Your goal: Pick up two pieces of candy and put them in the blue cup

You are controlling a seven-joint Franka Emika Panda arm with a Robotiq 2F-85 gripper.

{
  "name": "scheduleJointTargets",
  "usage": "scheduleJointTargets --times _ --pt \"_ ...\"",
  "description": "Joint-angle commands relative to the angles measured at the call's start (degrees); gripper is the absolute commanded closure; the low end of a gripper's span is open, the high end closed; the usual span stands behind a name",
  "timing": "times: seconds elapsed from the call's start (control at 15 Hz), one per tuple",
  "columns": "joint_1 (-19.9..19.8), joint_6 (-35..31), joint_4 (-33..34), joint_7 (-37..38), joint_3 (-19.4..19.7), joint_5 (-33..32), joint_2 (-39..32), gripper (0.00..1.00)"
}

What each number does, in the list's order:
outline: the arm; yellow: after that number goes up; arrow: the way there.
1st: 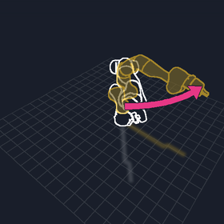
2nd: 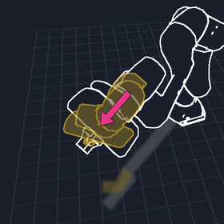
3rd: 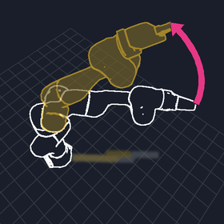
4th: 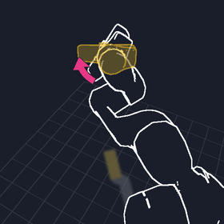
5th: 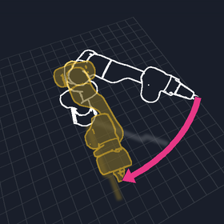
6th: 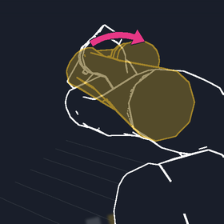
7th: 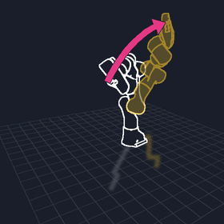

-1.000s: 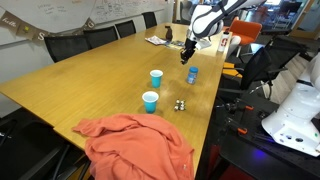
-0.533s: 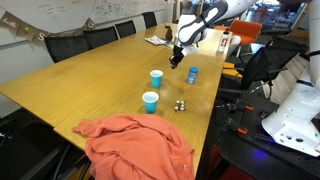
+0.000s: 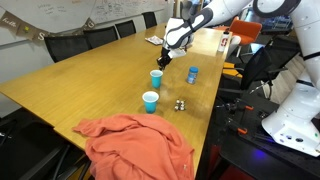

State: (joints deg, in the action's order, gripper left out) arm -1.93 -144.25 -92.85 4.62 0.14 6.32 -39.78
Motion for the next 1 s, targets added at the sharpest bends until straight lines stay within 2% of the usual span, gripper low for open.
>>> scheduleJointTargets --times 0.0,0.13,0.2,0.33,0.53,0.73,0.93 --pt "0.5 4.3 8.6 2.5 0.3 0.3 -5.6 0.94" --pt "0.5 5.3 11.9 3.4 0.3 0.4 -7.9 0.94" --pt "0.5 6.1 13.5 3.7 0.4 0.4 -9.1 0.52" --pt "0.4 7.4 16.0 4.6 0.5 0.5 -10.7 0.44" --pt "-0.3 9.2 18.4 4.8 0.1 0.9 -11.6 0.20" --pt "-0.9 10.2 16.0 4.2 -0.1 1.6 -8.5 0.01" --pt "-1.8 9.9 10.4 2.6 -0.5 2.0 -3.3 0.00"
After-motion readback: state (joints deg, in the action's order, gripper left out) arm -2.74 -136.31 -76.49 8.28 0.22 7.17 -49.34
